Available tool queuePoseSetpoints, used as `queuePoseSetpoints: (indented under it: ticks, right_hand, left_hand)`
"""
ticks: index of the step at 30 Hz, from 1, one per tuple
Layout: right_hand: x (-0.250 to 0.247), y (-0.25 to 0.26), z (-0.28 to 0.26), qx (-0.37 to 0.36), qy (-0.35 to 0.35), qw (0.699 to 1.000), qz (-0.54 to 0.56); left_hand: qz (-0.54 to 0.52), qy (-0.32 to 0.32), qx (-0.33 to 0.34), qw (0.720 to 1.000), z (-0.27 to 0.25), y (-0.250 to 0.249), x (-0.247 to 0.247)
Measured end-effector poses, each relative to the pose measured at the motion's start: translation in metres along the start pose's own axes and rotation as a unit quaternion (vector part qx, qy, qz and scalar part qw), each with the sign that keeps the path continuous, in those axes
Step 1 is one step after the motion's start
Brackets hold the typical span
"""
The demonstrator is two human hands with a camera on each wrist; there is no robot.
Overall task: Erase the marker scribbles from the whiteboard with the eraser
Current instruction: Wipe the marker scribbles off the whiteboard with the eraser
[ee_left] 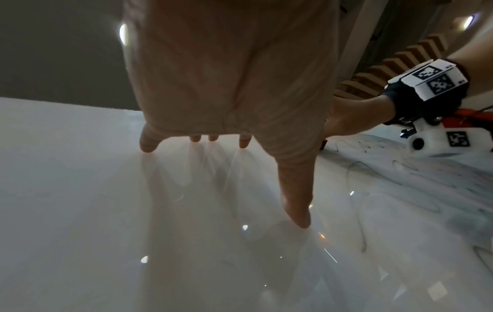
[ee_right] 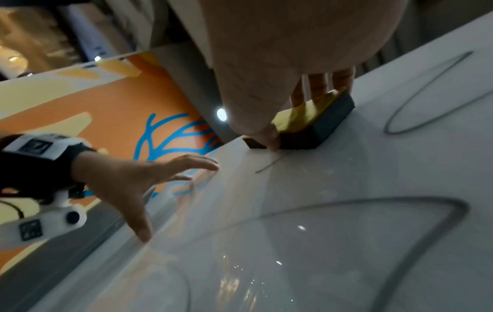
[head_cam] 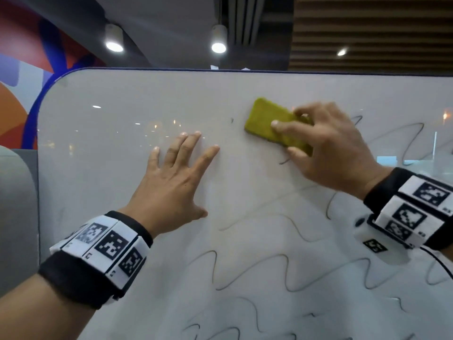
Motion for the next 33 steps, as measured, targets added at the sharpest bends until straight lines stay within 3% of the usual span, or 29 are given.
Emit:
queuePoseSetpoints:
  ticks: [2,4,8,11,13,16,18,22,24,28,30,33]
  right_hand:
    - [-0.002,-0.002,-0.002,0.051,-0.026,0.998,-0.004]
    - [0.008,0.026,-0.017,0.037,-0.027,0.999,0.009]
    - [0.035,0.109,-0.068,-0.134,0.072,0.987,0.059]
    - [0.031,0.105,-0.061,-0.19,0.099,0.975,0.062]
    - [0.019,0.066,-0.027,-0.147,0.057,0.987,0.039]
    - [-0.005,-0.004,0.03,0.007,-0.008,1.0,0.0]
    - [-0.002,-0.001,0.045,0.047,-0.026,0.999,-0.003]
    - [0.029,0.063,0.035,-0.049,0.023,0.998,0.027]
    - [0.026,0.058,0.035,-0.063,0.046,0.997,0.029]
    - [0.004,0.019,0.037,0.021,-0.005,1.0,0.009]
    - [0.009,0.031,0.018,0.032,-0.016,0.999,0.012]
    - [0.028,0.094,-0.031,-0.077,0.031,0.995,0.047]
  left_hand:
    - [-0.013,0.0,-0.004,1.0,0.001,-0.004,0.0]
    - [-0.028,-0.005,-0.006,1.0,0.002,-0.005,0.0]
    - [-0.039,-0.01,-0.002,0.999,0.002,-0.002,-0.002]
    - [-0.043,-0.016,0.004,0.999,0.003,0.001,-0.003]
    - [-0.046,-0.023,0.005,0.999,0.003,0.003,-0.002]
    - [-0.06,-0.044,0.004,0.997,0.002,0.004,-0.001]
    - [-0.071,-0.056,0.0,0.996,0.0,0.005,-0.002]
    - [-0.085,-0.086,-0.019,0.992,-0.005,0.01,-0.001]
    - [-0.1,-0.096,-0.022,0.99,-0.007,0.012,-0.001]
    - [-0.101,-0.078,-0.022,0.992,-0.007,0.01,-0.001]
    - [-0.099,-0.078,-0.024,0.992,-0.007,0.009,-0.002]
    - [-0.104,-0.08,-0.032,0.991,-0.006,0.005,-0.002]
Point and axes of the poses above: each hand's wrist, its own z-axis towards the middle knuckle, its own x-axis out of the palm, y = z × x, the point moved 5 cm from there along z, towards the middle knuckle, and after that the axes turned 11 degrees about -x, right-handed, at the moved point
